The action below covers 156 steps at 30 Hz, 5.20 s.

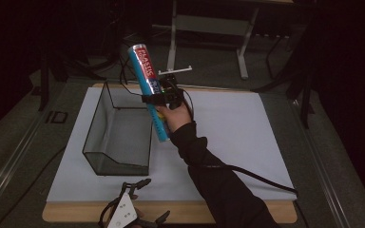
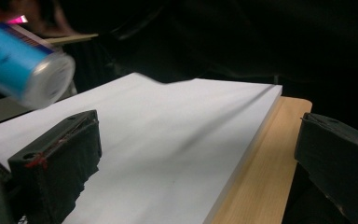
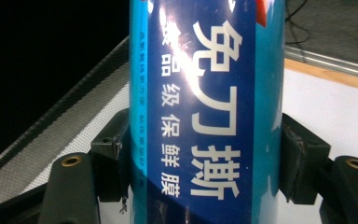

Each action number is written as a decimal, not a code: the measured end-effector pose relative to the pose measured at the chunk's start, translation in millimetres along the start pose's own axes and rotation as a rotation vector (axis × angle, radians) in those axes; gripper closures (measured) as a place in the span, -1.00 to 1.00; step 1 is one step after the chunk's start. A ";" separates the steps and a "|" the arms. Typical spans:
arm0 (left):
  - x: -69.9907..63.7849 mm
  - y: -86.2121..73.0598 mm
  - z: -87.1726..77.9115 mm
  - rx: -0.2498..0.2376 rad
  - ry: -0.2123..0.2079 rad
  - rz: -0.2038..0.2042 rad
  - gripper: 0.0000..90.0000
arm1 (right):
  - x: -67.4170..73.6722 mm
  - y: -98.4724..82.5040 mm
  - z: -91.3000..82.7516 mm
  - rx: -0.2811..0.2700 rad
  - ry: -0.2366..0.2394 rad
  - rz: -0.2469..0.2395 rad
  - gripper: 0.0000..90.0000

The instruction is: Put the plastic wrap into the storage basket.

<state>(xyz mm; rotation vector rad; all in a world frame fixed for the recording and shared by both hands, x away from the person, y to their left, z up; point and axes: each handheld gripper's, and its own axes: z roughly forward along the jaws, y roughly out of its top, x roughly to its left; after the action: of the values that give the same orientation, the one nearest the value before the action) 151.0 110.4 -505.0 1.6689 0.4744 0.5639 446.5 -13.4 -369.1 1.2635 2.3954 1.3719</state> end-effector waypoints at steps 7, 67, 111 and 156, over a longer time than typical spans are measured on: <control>0.8 0.6 -2.7 -0.014 -0.009 -0.001 -0.97 | 17.9 -3.4 20.6 -0.022 0.034 0.008 -0.29; 0.5 0.4 -2.4 -0.007 -0.028 0.006 -0.97 | 28.5 -83.2 94.3 0.125 -0.133 0.130 -0.47; -0.7 -1.7 7.5 0.025 -0.034 0.009 -0.97 | -43.3 -52.1 -40.0 0.084 -0.268 -0.276 -0.64; -1.6 -3.2 11.7 0.036 -0.033 -0.005 -0.98 | -117.5 -170.7 -106.9 0.053 -0.238 -0.258 -0.64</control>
<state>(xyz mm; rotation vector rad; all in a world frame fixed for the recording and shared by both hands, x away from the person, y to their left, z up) 156.8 100.8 -509.9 1.7083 0.4675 0.5261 370.1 -209.5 -469.4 1.0190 2.3426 1.0316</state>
